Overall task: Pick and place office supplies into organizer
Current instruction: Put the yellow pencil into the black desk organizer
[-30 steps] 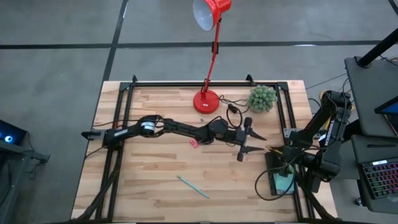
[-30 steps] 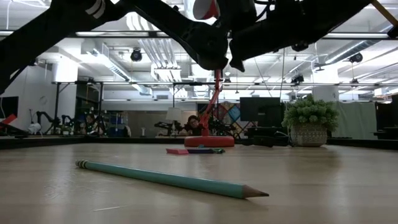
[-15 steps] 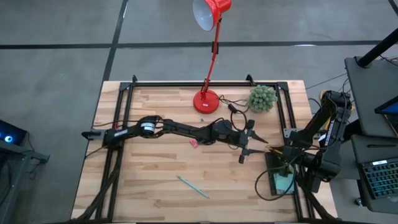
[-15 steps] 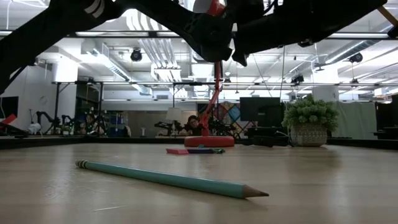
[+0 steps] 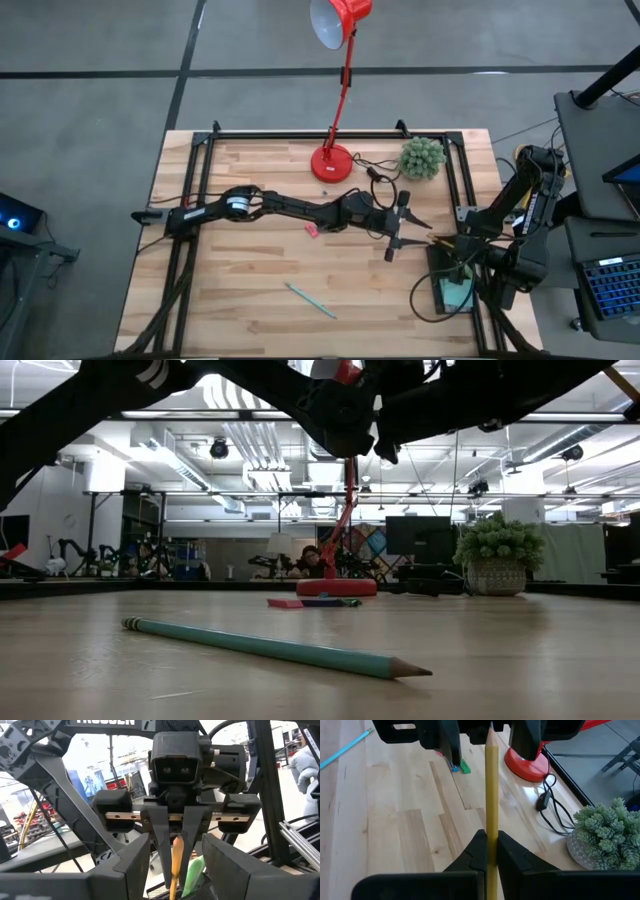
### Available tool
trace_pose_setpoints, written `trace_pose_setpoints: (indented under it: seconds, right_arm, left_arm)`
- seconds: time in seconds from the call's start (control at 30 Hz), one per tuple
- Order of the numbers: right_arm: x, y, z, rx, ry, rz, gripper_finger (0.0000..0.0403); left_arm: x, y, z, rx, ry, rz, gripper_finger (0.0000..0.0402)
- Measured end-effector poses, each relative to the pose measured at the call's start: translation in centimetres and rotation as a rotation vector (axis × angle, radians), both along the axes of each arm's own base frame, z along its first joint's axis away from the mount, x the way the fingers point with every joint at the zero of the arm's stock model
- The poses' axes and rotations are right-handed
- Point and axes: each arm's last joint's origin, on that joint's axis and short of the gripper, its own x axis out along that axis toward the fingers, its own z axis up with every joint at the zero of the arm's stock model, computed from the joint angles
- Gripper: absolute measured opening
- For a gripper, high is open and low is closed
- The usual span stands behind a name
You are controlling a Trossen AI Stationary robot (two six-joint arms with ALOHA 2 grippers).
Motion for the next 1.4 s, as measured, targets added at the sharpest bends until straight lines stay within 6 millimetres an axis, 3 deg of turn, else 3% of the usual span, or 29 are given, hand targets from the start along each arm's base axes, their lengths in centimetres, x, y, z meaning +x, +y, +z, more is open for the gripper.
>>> trace_pose_setpoints:
  seconds: [0.2, 0.73, 0.9, 1.4]
  right_arm:
    - [0.0, 0.0, 0.0, 0.003, -0.001, -0.001, 0.0013]
    - [0.0, 0.0, 0.0, 0.005, -0.002, -0.001, 0.0013]
    - [0.0, 0.0, 0.0, 0.006, -0.002, -0.001, 0.0013]
    - [0.0, 0.1, 0.0, 0.009, -0.003, 0.0, 0.0013]
  left_arm:
    - [0.0, 0.0, 0.0, 0.003, -0.001, -0.002, 0.016]
    - [0.5, 0.0, 0.5, 0.01, 0.048, -0.008, 0.0058]
    - [0.6, 0.0, -0.3, 0.01, 0.068, -0.008, 0.0053]
    - [0.6, 0.1, -0.1, 0.052, 0.036, 0.002, 0.0039]
